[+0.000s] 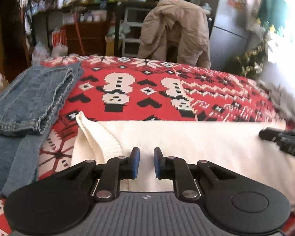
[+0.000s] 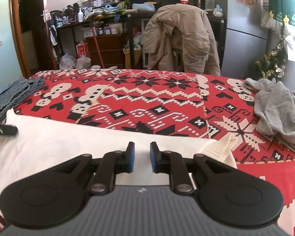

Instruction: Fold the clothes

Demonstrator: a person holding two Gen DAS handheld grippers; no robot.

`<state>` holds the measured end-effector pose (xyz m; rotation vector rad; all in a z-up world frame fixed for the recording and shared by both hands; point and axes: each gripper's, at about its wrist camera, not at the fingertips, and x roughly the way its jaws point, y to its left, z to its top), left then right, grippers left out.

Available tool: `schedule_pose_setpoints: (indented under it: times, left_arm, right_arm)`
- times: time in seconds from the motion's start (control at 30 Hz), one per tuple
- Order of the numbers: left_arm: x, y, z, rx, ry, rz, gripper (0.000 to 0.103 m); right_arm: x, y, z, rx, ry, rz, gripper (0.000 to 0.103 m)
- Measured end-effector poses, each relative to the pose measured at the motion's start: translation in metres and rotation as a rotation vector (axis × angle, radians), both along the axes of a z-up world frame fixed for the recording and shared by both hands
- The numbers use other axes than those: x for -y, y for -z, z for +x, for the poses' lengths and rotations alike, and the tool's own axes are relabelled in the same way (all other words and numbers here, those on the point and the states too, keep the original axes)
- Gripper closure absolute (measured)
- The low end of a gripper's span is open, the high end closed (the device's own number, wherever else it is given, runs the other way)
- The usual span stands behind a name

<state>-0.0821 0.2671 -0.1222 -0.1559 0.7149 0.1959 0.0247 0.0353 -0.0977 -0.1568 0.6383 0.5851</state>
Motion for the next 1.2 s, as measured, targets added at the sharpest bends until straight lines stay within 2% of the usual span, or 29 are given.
schedule_pose_setpoints:
  times: [0.1,0.6,0.8,0.93,1.0,1.03,1.1,1.2]
  left_arm:
    - [0.004,0.003,-0.006,-0.023,0.014,0.047,0.085]
    - [0.014,0.0,-0.05,-0.064,0.049,0.108,0.085]
    - [0.008,-0.006,-0.062,-0.049,0.022,0.066,0.086]
    - [0.004,-0.014,-0.064,0.019,0.0,0.035,0.086]
    - [0.002,-0.018,-0.06,0.054,-0.011,0.007,0.086]
    - [0.002,-0.019,-0.057,0.071,-0.016,-0.007,0.086]
    - [0.003,-0.017,-0.045,0.076,-0.016,-0.023,0.091]
    - [0.008,-0.008,-0.028,0.049,-0.005,-0.027,0.095]
  right_arm:
    - [0.004,0.001,-0.005,0.004,-0.012,-0.009,0.085]
    - [0.045,0.001,-0.03,0.004,-0.022,-0.058,0.085]
    - [0.061,-0.001,-0.054,-0.001,-0.015,-0.076,0.085]
    - [0.071,-0.005,-0.07,0.01,-0.003,-0.089,0.086]
    - [0.073,-0.01,-0.073,0.038,0.011,-0.072,0.089]
    - [0.074,-0.013,-0.074,0.052,0.018,-0.064,0.097]
    - [0.07,-0.016,-0.07,0.075,0.035,-0.031,0.097]
    - [0.056,-0.016,-0.054,0.049,0.036,0.025,0.097]
